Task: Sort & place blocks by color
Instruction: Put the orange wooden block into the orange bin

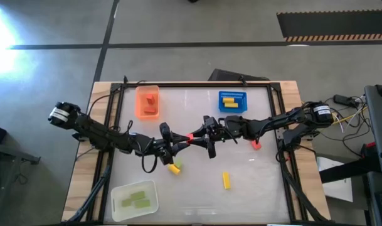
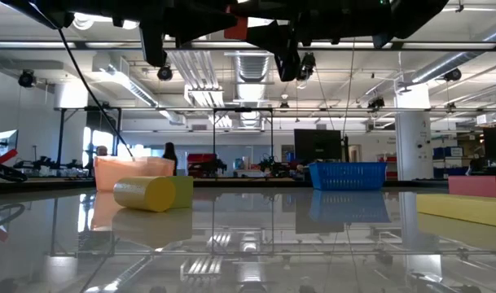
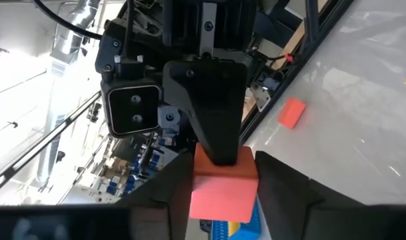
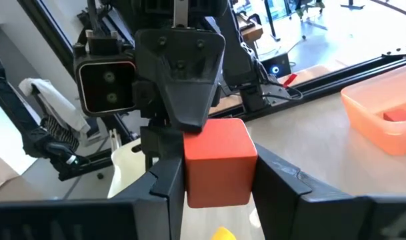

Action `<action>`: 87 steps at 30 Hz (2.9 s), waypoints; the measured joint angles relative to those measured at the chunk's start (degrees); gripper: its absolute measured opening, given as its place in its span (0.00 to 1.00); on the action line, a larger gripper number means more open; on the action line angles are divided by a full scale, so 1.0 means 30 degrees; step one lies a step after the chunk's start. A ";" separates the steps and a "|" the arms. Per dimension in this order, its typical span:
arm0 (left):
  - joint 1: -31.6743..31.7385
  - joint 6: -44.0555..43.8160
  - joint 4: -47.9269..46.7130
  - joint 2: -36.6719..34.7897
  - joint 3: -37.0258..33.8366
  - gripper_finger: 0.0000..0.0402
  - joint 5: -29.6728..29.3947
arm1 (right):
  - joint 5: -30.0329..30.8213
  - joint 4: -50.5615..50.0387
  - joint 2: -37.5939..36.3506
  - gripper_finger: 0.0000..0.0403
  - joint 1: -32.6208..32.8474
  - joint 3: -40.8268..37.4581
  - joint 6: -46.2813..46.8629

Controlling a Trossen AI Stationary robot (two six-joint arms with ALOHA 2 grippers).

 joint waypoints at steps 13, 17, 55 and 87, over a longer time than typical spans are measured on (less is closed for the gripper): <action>0.0034 -0.0175 0.0059 -0.0007 0.0000 0.29 -0.0272 | 0.0590 -0.0139 0.0036 0.52 -0.0044 0.0000 -0.0061; 0.0015 -0.0233 -0.0048 -0.0056 0.0000 0.29 -0.1797 | 0.0583 -0.0938 -0.0368 0.61 -0.0397 0.0000 -0.0080; 1.5579 -0.9996 -3.6171 0.0792 1.0571 0.29 0.4914 | 0.8648 -1.0215 -0.5661 0.61 -0.1413 -0.0007 -0.5312; 1.8411 -0.7024 -3.3133 0.4561 0.9806 0.37 0.5923 | 0.8619 -1.0251 -0.5639 0.59 -0.1413 -0.0007 -0.6232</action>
